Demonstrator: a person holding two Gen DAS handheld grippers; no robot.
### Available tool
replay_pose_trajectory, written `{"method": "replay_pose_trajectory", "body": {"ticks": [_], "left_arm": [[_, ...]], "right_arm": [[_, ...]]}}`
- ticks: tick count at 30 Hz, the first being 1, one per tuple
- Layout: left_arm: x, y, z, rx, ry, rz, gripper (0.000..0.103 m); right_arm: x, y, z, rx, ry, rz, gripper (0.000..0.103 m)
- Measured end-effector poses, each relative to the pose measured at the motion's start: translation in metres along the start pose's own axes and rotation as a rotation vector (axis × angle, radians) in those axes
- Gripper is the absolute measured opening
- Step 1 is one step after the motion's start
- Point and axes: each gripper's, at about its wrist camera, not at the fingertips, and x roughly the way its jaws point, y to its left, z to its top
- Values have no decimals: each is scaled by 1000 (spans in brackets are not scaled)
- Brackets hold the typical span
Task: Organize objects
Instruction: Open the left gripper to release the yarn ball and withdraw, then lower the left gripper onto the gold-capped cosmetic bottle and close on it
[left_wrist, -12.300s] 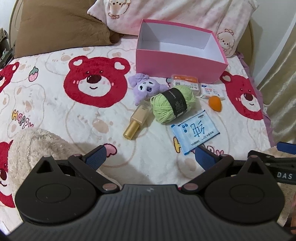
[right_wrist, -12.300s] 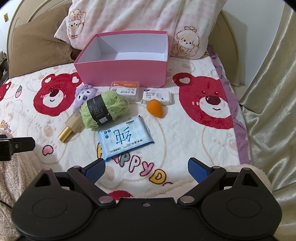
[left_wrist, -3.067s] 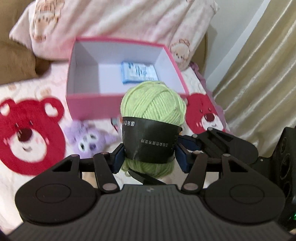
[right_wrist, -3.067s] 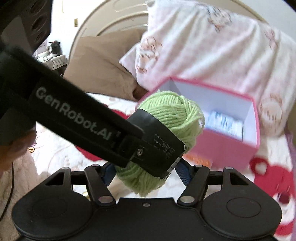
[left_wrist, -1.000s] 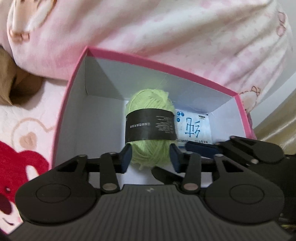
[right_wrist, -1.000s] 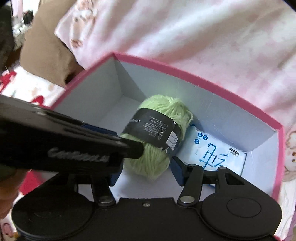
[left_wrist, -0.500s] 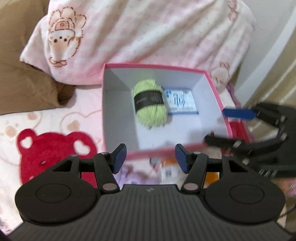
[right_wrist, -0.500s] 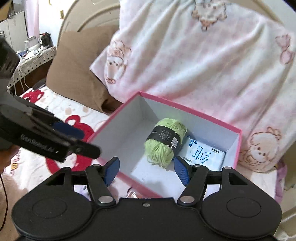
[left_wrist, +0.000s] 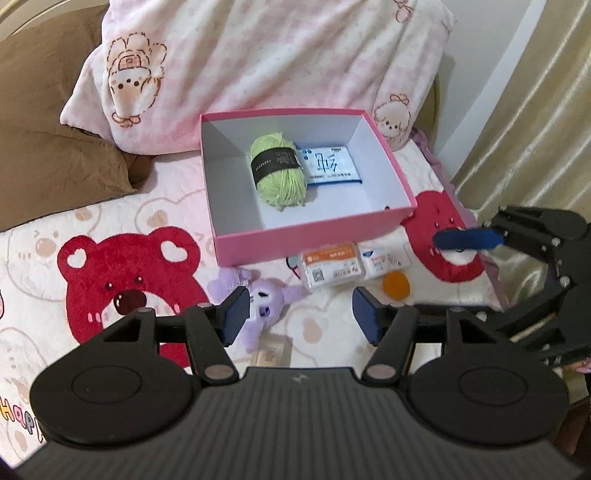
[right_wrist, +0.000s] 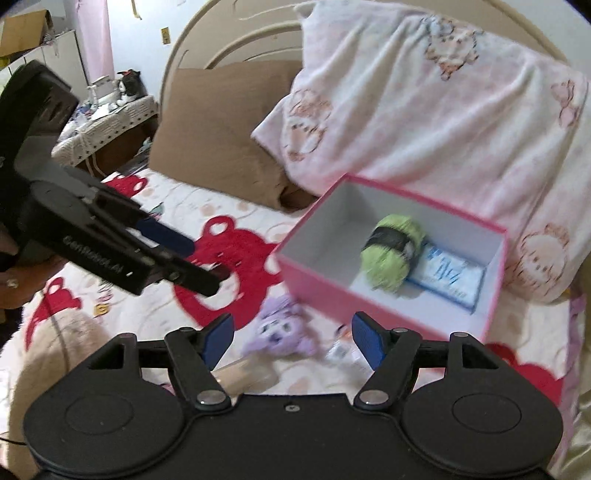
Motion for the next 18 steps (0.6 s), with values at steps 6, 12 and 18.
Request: {"method": "replay_pose_trajectory", "body": {"ticks": [6, 12, 18], "left_arm": [[30, 6, -22, -8, 53, 3, 61], [71, 23, -44, -93, 120, -26, 61], [111, 30, -60, -131, 198, -14, 60]], "right_arm": [[34, 19, -37, 38, 58, 47, 75], [70, 26, -59, 63, 105, 78, 75], [99, 25, -73, 85, 131, 81, 75]]}}
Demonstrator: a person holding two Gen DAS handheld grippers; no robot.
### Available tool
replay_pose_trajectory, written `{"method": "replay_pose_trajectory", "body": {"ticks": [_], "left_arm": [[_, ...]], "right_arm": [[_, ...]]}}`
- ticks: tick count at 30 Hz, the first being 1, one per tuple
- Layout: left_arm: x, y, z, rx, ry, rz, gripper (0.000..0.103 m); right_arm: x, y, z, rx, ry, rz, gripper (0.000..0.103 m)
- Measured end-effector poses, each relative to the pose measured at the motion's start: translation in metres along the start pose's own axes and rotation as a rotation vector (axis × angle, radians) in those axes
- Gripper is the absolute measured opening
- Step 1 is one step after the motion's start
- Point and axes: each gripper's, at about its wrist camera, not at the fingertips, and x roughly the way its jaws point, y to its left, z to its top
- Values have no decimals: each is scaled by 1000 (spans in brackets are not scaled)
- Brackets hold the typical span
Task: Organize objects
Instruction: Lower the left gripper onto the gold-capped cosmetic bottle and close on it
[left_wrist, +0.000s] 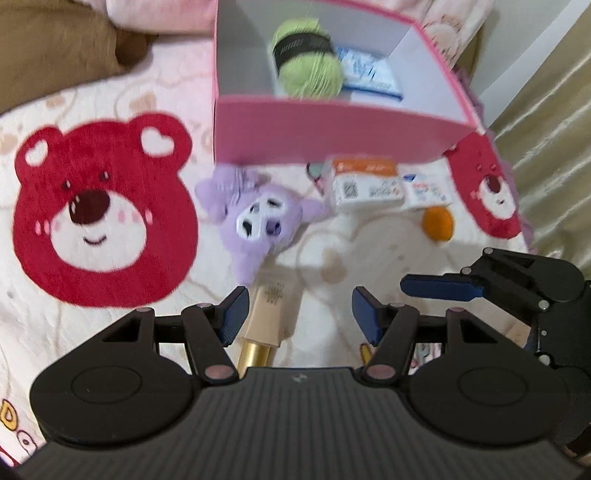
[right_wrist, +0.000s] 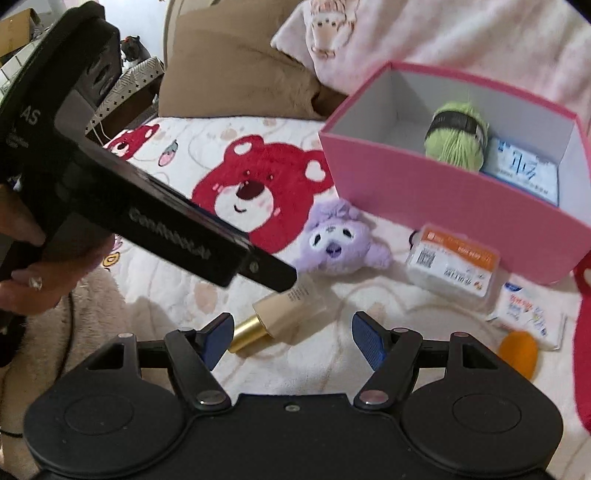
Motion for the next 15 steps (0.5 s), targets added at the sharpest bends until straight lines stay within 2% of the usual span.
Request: {"method": "replay_pose_trajectory", "body": {"ticks": [5, 8, 10, 12, 15], "left_arm": [[34, 5, -3, -37, 70, 44, 60], [51, 8, -7, -50, 103, 106, 59], [57, 9, -9, -58, 101, 114, 59], [63, 7, -12, -70, 94, 88, 59], [70, -5, -18, -34, 84, 138, 61]], "right_arm": [[26, -3, -8, 31, 15, 27, 75], [42, -5, -15, 50, 18, 40, 75], [51, -6, -20, 55, 24, 47, 75], [60, -5, -27, 41, 46, 51, 75], [65, -7, -36, 41, 50, 46, 75]]}}
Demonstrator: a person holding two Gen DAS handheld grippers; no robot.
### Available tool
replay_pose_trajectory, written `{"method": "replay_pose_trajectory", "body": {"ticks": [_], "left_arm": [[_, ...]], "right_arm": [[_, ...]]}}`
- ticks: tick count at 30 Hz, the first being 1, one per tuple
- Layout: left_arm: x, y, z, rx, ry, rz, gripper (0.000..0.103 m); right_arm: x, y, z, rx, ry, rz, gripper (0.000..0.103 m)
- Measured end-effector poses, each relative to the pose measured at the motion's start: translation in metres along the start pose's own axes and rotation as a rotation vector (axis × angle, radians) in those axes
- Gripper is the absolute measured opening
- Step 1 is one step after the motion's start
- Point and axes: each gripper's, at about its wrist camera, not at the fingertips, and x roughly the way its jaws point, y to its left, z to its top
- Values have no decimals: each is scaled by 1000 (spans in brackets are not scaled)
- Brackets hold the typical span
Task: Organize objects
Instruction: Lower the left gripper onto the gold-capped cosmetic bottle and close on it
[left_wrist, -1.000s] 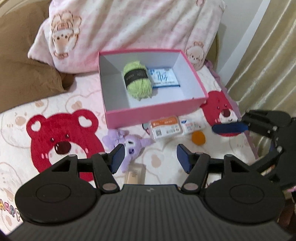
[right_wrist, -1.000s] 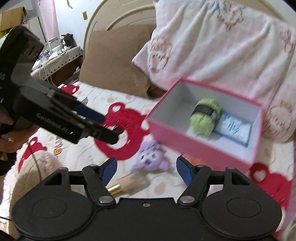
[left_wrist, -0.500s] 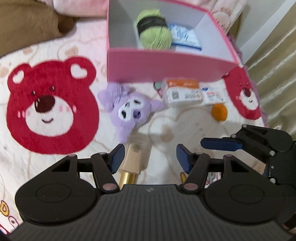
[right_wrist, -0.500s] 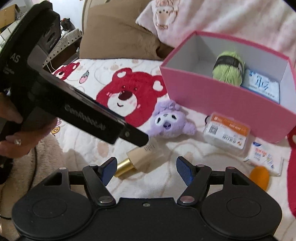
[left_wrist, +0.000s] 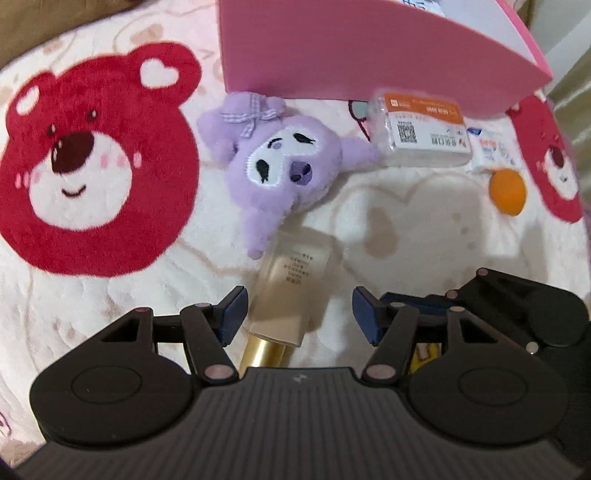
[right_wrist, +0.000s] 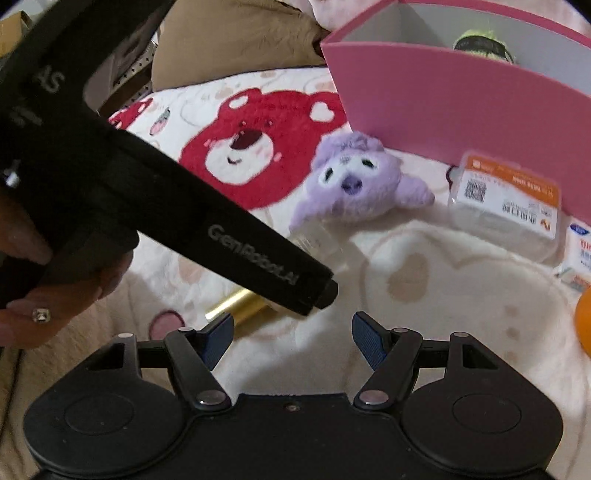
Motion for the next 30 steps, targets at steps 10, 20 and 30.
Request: {"method": "replay_pose_trajectory", "body": {"ticks": [10, 20, 30], "left_arm": [[0, 3, -6, -94, -14, -150, 57], [-4, 5, -5, -155, -17, -355, 56], [-8, 6, -2, -145, -82, -305, 50]], "right_arm": [[4, -3, -8, 18, -5, 3, 75], [12, -5, -8, 43, -1, -45, 77], [5, -2, -14, 5, -69, -167, 45]]}}
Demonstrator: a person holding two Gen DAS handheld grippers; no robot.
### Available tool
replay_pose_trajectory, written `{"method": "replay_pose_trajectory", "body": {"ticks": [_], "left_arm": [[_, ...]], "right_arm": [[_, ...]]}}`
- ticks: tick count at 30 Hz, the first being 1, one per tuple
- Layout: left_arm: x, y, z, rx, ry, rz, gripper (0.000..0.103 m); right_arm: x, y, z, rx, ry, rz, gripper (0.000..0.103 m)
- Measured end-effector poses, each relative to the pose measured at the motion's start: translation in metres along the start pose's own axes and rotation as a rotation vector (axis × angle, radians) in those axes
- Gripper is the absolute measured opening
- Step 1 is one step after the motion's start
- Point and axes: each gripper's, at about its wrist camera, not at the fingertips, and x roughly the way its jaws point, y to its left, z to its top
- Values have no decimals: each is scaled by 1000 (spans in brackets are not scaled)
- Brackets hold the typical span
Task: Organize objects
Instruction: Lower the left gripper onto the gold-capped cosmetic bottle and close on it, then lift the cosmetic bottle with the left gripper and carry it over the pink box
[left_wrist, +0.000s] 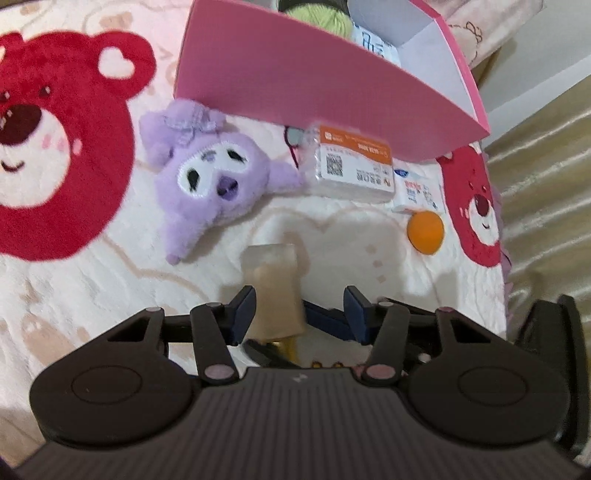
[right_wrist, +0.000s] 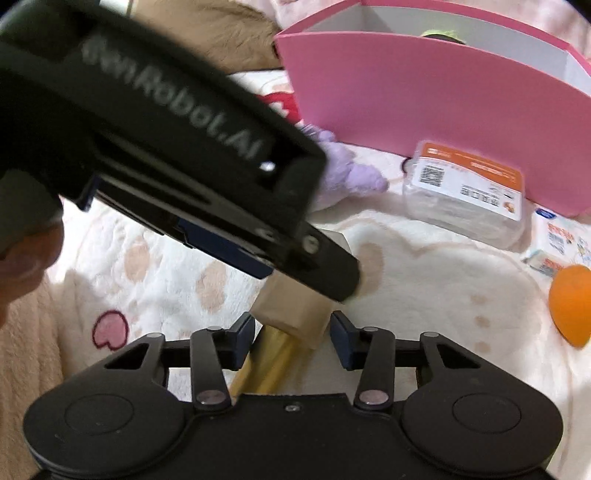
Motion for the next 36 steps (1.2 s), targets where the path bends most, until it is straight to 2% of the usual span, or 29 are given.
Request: {"method": "replay_pose_trajectory", "body": {"ticks": [2, 5, 9, 12, 16, 22, 26, 31, 32, 36], "left_arm": [[-2, -1, 0, 11, -24, 14, 50], [0, -1, 1, 9, -38, 24, 50], [14, -4, -1, 7, -26, 32, 46], [28, -5, -4, 3, 12, 22, 44], [30, -7, -7, 5, -6, 29, 44], [31, -5, -6, -7, -25, 32, 46], [34, -7, -11, -15, -5, 38, 54], [34, -17, -19, 20, -20, 47, 51], [35, -18, -20, 24, -23, 38, 48], [31, -27, -25, 70, -41, 43, 46]], "right_arm": [[-6, 0, -1, -11, -13, -34, 41], [-13, -10, 0, 28, -13, -54, 41], [-18, -12, -2, 23, -22, -70, 41], [-14, -11, -4, -1, -23, -62, 41], [0, -12, -3, -18, -29, -65, 42], [7, -23, -1, 73, -55, -37, 39], [2, -29, -4, 146, -33, -20, 39], [1, -44, -6, 219, -11, 22, 39], [1, -48, -4, 254, -15, 42, 40], [-16, -54, -21, 370, -27, 111, 40]]}}
